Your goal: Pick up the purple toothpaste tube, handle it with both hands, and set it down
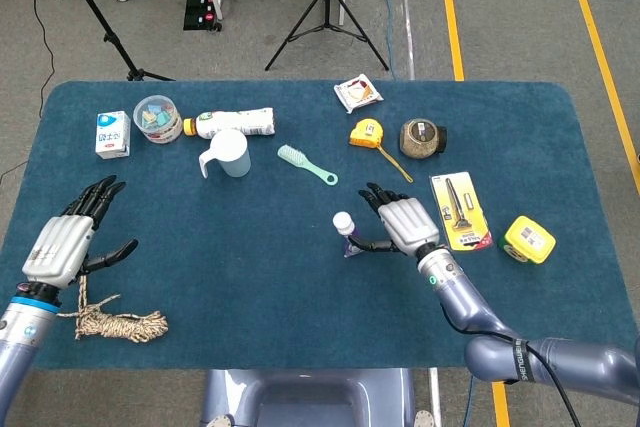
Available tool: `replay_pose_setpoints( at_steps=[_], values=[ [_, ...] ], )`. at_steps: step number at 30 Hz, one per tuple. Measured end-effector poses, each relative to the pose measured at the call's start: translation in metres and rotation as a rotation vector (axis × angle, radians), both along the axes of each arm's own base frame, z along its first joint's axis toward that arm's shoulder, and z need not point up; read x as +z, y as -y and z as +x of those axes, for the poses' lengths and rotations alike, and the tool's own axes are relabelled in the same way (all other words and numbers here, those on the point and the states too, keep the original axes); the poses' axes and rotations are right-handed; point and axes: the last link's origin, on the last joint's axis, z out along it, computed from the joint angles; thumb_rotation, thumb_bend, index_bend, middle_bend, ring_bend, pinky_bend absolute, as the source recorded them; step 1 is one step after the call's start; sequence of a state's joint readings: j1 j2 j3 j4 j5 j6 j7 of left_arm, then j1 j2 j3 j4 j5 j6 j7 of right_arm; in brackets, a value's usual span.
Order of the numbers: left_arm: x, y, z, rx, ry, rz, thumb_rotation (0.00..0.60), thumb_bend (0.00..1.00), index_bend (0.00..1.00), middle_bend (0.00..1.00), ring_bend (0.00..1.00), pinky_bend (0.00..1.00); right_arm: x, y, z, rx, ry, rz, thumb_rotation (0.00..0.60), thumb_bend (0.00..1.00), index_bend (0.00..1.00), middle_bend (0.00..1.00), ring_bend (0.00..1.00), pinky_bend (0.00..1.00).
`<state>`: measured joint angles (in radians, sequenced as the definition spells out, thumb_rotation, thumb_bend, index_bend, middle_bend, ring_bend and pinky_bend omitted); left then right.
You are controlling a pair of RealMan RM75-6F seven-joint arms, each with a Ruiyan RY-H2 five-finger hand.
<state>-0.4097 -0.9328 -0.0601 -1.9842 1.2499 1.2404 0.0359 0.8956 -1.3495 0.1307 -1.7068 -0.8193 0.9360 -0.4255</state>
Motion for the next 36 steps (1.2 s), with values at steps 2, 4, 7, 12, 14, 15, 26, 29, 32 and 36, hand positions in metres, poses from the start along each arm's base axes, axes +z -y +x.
replay_pose_setpoints(
  at_steps=[2,4,7,12,14,15,26,29,32,36],
  values=[
    [0.0,0.0,-0.001,0.003,0.001,0.001,0.0,0.02,0.0,0.0,0.0,0.15,0.002,0.001,0.001,-0.005,0.012,-0.007,0.0,0.3,0.0,0.0,0.13,0.21],
    [0.001,0.0,-0.002,0.005,-0.001,0.006,0.0,0.02,0.0,0.0,0.0,0.15,0.007,0.004,0.002,-0.014,0.031,-0.028,0.0,0.3,0.0,0.0,0.13,0.21],
    [0.002,0.001,-0.005,0.011,0.0,0.011,0.0,0.02,0.0,0.0,0.0,0.15,0.015,0.008,-0.001,-0.029,0.051,-0.055,0.0,0.3,0.0,0.01,0.14,0.21],
    [0.004,0.005,-0.01,0.026,-0.007,0.018,0.0,0.02,0.0,0.0,0.0,0.15,0.032,0.009,-0.013,-0.074,0.107,-0.109,0.0,0.3,0.01,0.12,0.23,0.29],
    [0.004,0.007,-0.012,0.031,-0.027,0.025,0.0,0.03,0.02,0.0,0.0,0.15,0.039,0.008,-0.02,-0.091,0.142,-0.138,0.0,0.3,0.05,0.2,0.31,0.35],
    [0.005,0.008,-0.013,0.032,-0.039,0.029,0.002,0.03,0.06,0.02,0.0,0.15,0.043,0.006,-0.024,-0.097,0.164,-0.159,0.008,0.3,0.1,0.25,0.36,0.39],
    [0.005,0.03,-0.031,0.076,-0.185,0.166,0.432,0.05,0.46,0.34,0.26,0.32,0.074,-0.03,-0.086,-0.125,0.274,-0.39,0.286,0.31,0.46,0.49,0.58,0.53],
    [0.006,0.037,-0.036,0.083,-0.194,0.215,0.511,0.09,0.49,0.39,0.31,0.37,0.079,-0.043,-0.106,-0.146,0.252,-0.429,0.299,0.32,0.46,0.5,0.58,0.53],
    [0.006,0.044,-0.042,0.078,-0.201,0.261,0.528,0.09,0.51,0.43,0.34,0.38,0.084,-0.058,-0.122,-0.165,0.217,-0.461,0.304,0.32,0.47,0.5,0.58,0.53],
    [0.004,0.056,-0.047,0.061,-0.201,0.304,0.529,0.09,0.54,0.47,0.38,0.4,0.09,-0.082,-0.141,-0.206,0.184,-0.486,0.306,0.32,0.48,0.51,0.58,0.53]
  ],
)
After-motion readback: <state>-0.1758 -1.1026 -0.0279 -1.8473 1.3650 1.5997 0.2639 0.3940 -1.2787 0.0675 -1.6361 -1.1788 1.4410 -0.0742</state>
